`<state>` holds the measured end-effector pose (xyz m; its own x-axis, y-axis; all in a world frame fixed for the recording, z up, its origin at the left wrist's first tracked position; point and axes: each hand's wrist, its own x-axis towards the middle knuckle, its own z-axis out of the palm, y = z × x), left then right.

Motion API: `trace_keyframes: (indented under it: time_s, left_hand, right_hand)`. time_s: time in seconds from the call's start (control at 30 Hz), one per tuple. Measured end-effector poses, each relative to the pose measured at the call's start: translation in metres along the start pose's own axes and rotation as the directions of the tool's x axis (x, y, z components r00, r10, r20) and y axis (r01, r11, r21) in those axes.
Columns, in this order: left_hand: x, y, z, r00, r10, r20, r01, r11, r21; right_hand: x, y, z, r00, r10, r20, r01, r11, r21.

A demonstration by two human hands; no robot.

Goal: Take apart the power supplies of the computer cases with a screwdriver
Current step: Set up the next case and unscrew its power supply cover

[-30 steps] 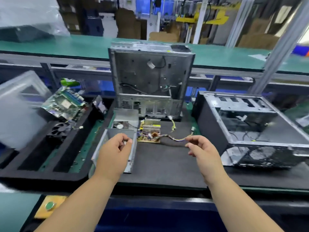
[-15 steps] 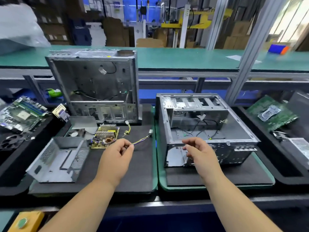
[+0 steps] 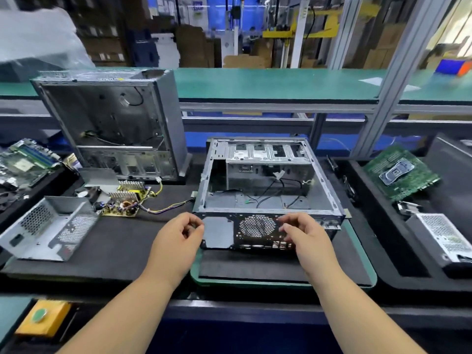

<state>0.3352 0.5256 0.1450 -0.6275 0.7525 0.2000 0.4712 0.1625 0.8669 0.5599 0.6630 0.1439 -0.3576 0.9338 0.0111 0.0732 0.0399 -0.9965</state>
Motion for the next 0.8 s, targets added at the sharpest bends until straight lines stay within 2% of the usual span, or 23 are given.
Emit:
trace_keyframes:
  time_s: [0.13,0.3,0.47,0.8]
  left_hand:
    - [0.003,-0.010,-0.012,0.999,-0.003,-0.052,0.002,1.000,-0.018]
    - [0.018,-0.023,-0.031,0.987,0.064,-0.147,-0.044,0.990,0.136]
    - [0.030,-0.036,-0.047,0.984,0.083,-0.157,-0.059,0.987,0.148]
    - [0.072,-0.057,-0.100,0.992,0.075,-0.104,-0.041,0.955,0.294]
  right_hand:
    - [0.002,0.002,0.008,1.000,0.010,0.021,-0.010,1.000,0.011]
    - [0.008,0.002,0.022,0.999,-0.007,0.042,0.008,0.999,-0.042]
    - [0.009,0.006,0.042,1.000,0.012,0.029,-0.010,0.998,-0.066]
    - [0.005,-0.021,0.102,1.000,-0.011,-0.018,0.010,0.998,-0.062]
